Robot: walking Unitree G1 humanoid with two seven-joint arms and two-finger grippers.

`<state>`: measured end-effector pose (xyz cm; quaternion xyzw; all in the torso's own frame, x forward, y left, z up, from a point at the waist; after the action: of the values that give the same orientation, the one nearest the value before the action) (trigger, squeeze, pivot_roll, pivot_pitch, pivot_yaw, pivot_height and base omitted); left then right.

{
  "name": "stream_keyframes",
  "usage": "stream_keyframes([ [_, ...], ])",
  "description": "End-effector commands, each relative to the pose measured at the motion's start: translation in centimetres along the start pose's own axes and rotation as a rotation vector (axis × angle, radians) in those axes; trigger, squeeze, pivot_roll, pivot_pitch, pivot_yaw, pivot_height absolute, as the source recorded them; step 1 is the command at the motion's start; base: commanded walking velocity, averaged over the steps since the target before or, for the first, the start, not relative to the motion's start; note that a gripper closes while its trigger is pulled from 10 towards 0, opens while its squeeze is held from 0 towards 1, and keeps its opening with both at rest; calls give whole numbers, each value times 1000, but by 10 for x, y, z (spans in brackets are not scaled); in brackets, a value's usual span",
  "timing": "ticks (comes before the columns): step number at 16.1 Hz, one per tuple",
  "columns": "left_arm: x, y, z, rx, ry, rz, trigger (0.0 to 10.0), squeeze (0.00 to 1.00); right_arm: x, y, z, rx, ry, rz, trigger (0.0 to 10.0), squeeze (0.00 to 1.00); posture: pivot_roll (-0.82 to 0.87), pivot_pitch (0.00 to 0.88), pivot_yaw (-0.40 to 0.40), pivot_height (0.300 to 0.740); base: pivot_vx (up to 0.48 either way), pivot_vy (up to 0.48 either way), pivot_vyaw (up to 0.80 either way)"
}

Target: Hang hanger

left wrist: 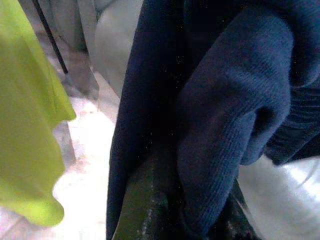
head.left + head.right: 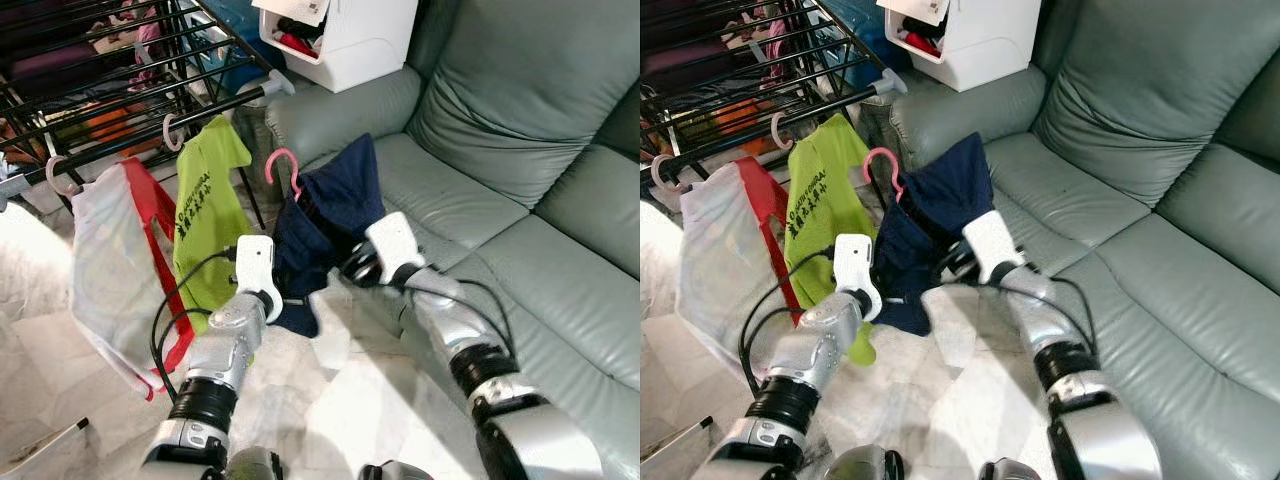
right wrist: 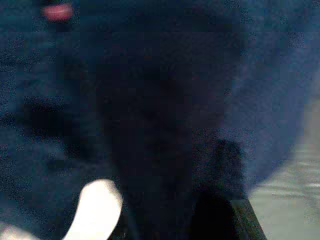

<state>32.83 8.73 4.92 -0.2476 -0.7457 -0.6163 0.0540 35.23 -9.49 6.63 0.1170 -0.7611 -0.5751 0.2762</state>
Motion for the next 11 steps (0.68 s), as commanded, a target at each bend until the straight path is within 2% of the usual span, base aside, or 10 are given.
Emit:
stream_keyframes([
  [1, 2, 16, 2, 12, 10, -67, 0, 0, 1, -10, 10, 7, 55, 44, 10000, 98, -60, 5, 27, 740, 0, 0, 0],
  [2, 2, 16, 2, 14, 7, -65, 0, 0, 4, -15, 15, 36, 83, 56, 10000, 1000, -60, 5, 27, 740, 0, 0, 0],
  [4, 3, 17, 5, 10, 16, -59, 0, 0, 9, -16, 22, 104, 122, 33, 10000, 1000, -60, 5, 28, 740, 0, 0, 0],
  [6, 3, 20, 9, 7, 34, -64, 0, 0, 23, -17, 35, 175, 254, -2, 10000, 1000, -65, 4, 25, 740, 0, 0, 0],
  [7, 2, 21, 10, 5, 38, -65, 0, 0, 27, -17, 38, 192, 280, -8, 10000, 1000, -65, 5, 24, 740, 0, 0, 0],
  [8, 2, 22, 11, -10, 34, -73, 0, 0, 37, -21, 45, 225, 367, -10, 10000, 1000, -65, 5, 24, 740, 0, 0, 0],
  [9, 2, 23, 12, -17, 35, -74, 0, 0, 41, -22, 48, 240, 390, -13, 10000, 1000, -65, 5, 24, 740, 0, 0, 0],
  [10, 3, 24, 15, -31, 38, -75, 0, 0, 47, -13, 47, 357, 390, -90, 10000, 1000, -65, 5, 24, 740, 0, 0, 0],
  [11, 3, 25, 18, -56, 37, -79, 0, 0, 50, 0, 45, 421, 365, -180, 10000, 1000, -70, 8, 25, 740, 0, 0, 0],
])
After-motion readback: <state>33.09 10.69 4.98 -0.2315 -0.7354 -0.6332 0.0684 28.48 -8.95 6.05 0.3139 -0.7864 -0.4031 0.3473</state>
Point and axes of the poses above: a point about 5 cm out from each wrist's last joint towards the gripper, its own x axis pointing back from the gripper into the wrist, its own y axis along the axis of the wrist's last joint, z = x × y, the point moved 2 cm from there along -x, pointing out of the wrist towards the gripper, and after that the axes turned 1 degree about -x, right-handed, at the moved point
